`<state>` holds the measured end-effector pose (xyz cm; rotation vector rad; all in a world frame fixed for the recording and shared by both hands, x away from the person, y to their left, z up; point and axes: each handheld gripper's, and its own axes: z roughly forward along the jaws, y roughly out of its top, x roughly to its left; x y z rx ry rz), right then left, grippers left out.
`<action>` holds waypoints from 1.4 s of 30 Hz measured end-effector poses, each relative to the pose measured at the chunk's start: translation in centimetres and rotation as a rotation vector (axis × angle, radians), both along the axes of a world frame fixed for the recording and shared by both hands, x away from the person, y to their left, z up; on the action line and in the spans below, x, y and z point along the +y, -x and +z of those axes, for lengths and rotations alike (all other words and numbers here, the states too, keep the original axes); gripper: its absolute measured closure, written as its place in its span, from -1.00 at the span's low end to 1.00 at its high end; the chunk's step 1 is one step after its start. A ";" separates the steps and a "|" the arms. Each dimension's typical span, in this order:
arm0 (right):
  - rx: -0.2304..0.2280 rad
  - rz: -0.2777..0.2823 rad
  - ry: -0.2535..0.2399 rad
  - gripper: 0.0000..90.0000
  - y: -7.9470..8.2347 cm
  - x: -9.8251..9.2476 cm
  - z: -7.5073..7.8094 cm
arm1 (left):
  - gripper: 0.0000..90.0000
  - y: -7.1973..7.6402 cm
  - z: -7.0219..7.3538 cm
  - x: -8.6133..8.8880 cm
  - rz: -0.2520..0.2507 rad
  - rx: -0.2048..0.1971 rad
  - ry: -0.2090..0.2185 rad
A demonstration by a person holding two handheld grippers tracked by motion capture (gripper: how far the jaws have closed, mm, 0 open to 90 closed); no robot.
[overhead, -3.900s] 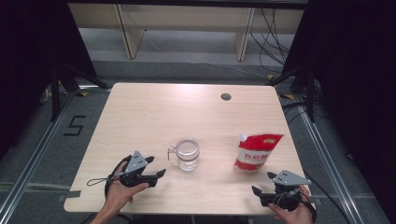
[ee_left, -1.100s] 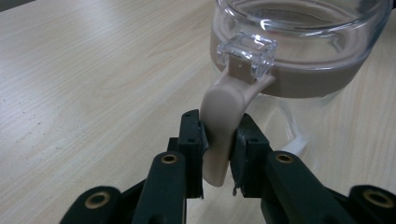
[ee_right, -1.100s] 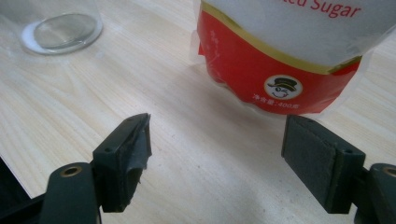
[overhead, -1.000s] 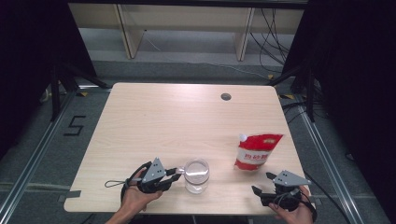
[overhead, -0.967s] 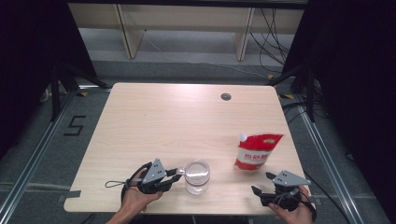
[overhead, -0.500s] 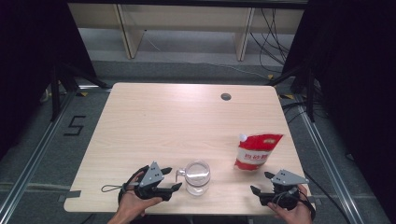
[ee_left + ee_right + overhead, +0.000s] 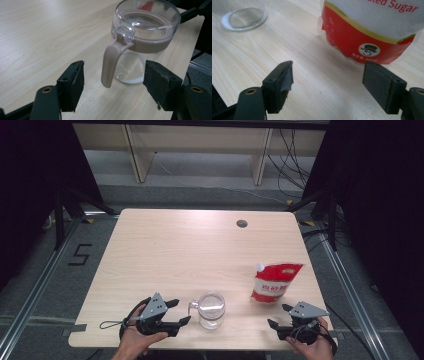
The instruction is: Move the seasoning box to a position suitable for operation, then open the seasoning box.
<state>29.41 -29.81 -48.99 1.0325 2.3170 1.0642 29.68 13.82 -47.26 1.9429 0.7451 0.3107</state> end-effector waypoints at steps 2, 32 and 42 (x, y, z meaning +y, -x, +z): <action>0.000 -0.002 0.000 -0.43 0.0 0.1 0.0 | -0.27 0.0 0.3 0.0 -0.010 -0.006 0.007; -0.001 0.024 -0.005 -0.41 0.1 0.8 0.2 | 0.94 -1.8 2.9 -1.6 -0.070 -0.064 0.032; -0.001 0.026 0.006 -0.42 0.2 1.0 0.2 | 0.93 -2.0 2.5 -1.5 -0.049 -0.061 0.053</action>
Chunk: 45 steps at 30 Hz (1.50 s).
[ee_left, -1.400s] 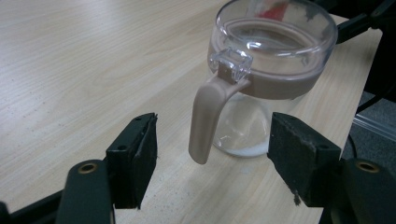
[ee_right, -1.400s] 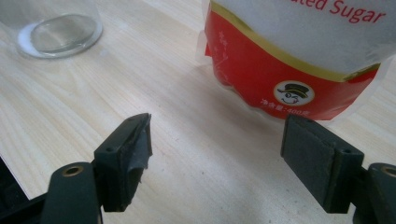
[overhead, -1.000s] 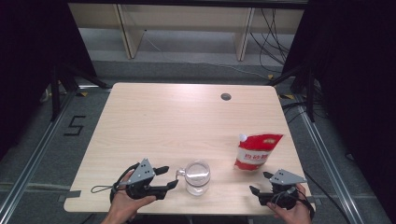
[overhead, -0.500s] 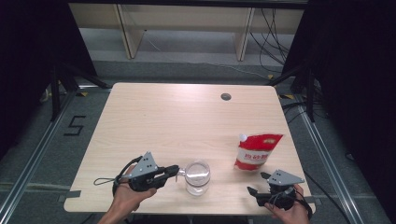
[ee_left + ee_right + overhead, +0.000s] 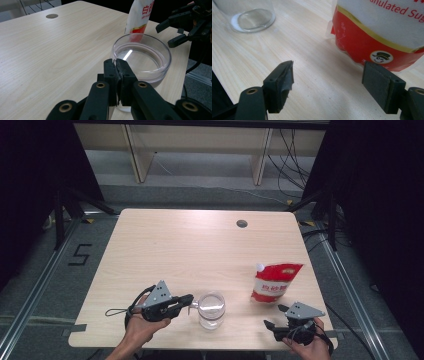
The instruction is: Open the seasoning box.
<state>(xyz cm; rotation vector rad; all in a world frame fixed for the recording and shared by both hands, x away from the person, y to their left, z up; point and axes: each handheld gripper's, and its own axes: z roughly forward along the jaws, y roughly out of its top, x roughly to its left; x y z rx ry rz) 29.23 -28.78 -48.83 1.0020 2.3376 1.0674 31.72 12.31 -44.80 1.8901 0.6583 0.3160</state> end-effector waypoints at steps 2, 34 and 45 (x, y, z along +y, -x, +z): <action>0.000 0.000 0.000 -0.41 0.0 0.0 0.0 | 0.93 0.0 0.0 0.0 -0.001 -0.001 0.001; -0.087 0.110 -0.157 0.20 0.9 2.5 1.6 | 0.97 0.1 -0.3 -0.3 -0.008 -0.032 -0.005; -0.133 0.201 -0.246 0.63 1.4 6.0 2.5 | 0.98 0.1 -0.4 -0.1 -0.006 -0.026 -0.008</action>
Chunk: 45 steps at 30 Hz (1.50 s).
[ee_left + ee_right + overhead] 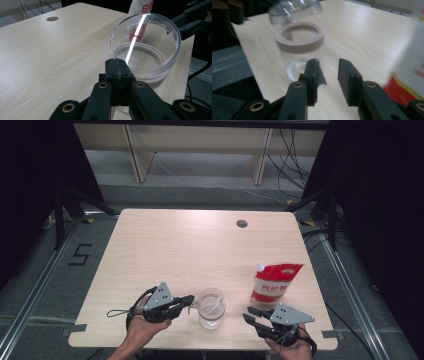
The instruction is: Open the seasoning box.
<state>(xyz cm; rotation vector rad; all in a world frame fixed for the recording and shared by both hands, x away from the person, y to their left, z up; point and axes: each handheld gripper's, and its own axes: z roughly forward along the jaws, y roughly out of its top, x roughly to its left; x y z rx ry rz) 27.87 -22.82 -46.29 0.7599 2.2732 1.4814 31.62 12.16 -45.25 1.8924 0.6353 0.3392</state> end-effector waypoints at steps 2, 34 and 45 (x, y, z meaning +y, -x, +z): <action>-0.013 0.017 0.011 0.73 0.0 0.6 0.1 | 0.98 0.0 0.0 0.0 0.000 0.000 0.000; -0.095 0.100 0.044 0.95 -1.6 6.1 2.2 | 0.12 1.2 -0.7 2.4 -0.029 0.066 0.030; -0.122 0.119 0.045 0.92 -1.7 7.1 3.0 | -0.22 2.6 -2.8 4.0 0.014 0.101 -0.034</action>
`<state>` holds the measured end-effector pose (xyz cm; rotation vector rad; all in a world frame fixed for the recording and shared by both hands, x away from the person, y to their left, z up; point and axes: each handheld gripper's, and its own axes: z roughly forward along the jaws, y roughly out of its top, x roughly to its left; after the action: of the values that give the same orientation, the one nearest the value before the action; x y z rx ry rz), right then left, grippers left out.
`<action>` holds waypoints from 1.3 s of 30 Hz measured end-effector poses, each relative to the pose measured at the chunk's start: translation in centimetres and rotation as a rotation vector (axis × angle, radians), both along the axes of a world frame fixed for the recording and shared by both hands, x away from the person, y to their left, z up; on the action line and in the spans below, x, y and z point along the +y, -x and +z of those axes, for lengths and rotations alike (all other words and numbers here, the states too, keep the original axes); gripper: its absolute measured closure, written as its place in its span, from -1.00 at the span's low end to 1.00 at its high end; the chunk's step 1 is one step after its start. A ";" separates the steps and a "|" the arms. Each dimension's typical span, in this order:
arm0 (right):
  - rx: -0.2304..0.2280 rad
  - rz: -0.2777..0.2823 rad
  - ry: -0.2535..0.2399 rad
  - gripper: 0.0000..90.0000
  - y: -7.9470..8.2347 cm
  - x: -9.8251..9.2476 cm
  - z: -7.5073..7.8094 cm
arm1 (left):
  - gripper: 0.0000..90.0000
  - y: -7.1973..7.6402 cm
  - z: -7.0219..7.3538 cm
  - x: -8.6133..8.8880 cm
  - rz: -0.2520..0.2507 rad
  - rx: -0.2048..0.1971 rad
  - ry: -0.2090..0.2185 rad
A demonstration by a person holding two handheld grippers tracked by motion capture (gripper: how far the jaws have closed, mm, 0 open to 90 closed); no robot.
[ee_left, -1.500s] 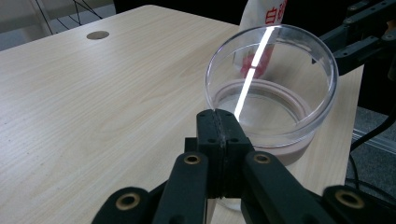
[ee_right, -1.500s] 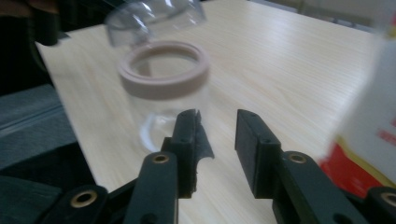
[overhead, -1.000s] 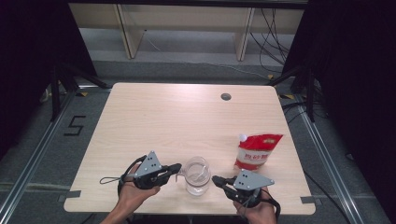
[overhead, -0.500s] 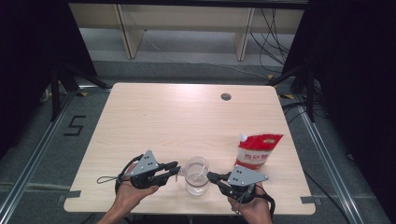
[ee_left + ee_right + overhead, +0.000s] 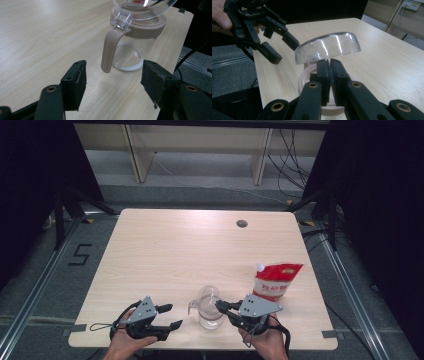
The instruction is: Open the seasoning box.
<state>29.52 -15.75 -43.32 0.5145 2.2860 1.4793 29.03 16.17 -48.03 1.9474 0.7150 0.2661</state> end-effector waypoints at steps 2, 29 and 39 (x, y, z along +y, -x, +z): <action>-0.004 -0.006 0.002 0.92 0.0 0.1 0.0 | -0.26 0.1 -0.1 0.0 0.014 0.005 -0.005; -0.034 0.069 0.026 0.88 -0.5 3.9 1.2 | -0.42 0.1 -1.5 0.0 0.026 -0.002 -0.027; -0.010 0.054 -0.002 0.83 -0.5 2.2 1.2 | -0.41 0.2 -1.2 0.1 0.026 -0.015 -0.037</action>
<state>30.07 -13.56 -42.10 0.4484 2.3081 1.5068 28.81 16.29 -49.20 1.9701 0.7307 0.3115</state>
